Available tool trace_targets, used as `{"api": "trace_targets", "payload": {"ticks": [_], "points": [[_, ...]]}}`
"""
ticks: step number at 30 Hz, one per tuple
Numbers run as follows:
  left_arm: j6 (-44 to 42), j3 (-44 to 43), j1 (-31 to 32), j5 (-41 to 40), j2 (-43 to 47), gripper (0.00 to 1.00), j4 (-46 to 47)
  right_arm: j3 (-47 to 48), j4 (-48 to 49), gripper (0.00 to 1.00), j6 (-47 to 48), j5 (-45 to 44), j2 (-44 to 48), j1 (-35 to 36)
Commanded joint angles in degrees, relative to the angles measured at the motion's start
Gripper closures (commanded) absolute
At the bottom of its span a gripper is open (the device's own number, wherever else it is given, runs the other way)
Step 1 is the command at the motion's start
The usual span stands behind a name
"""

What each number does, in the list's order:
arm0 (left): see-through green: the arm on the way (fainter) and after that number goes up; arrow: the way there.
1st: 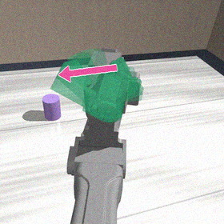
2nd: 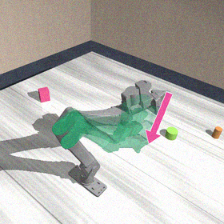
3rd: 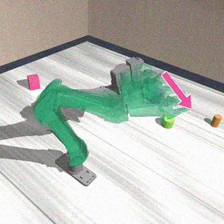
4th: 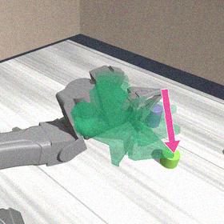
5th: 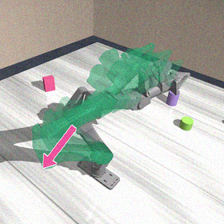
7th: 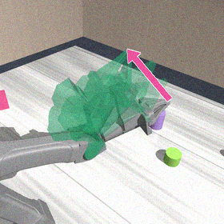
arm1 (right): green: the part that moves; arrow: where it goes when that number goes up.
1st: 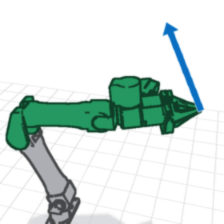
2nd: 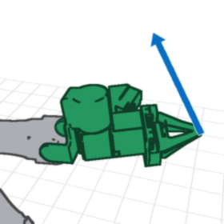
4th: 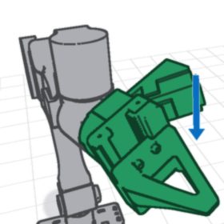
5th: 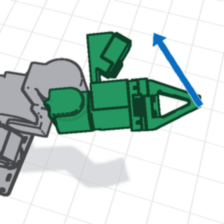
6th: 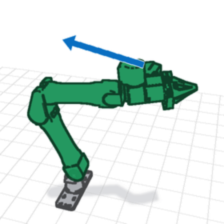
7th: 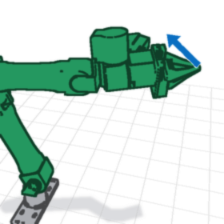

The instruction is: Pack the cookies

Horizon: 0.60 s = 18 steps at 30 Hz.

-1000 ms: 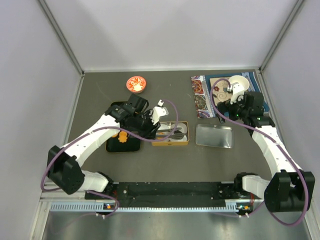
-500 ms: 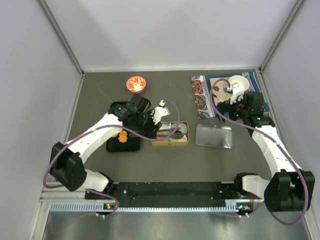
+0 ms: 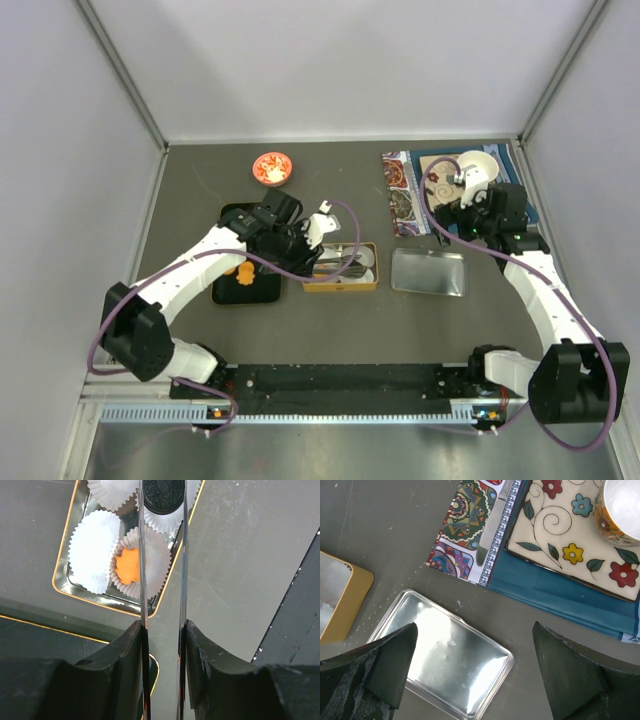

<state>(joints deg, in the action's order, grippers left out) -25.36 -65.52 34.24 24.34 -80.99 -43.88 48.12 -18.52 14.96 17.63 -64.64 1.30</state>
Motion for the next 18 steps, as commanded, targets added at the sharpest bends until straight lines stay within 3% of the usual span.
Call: {"api": "trace_targets", "payload": {"ticks": [1,18], "points": [[0.0,-1.7,0.4,0.6,-0.1,0.61,2.0,2.9,0.9,0.01,0.4,0.3,0.7,-0.6],[-0.2,-1.5,1.0,0.7,-0.1,0.51,1.9,2.9,0.9,0.01,0.2,0.5,0.8,-0.6]]}}
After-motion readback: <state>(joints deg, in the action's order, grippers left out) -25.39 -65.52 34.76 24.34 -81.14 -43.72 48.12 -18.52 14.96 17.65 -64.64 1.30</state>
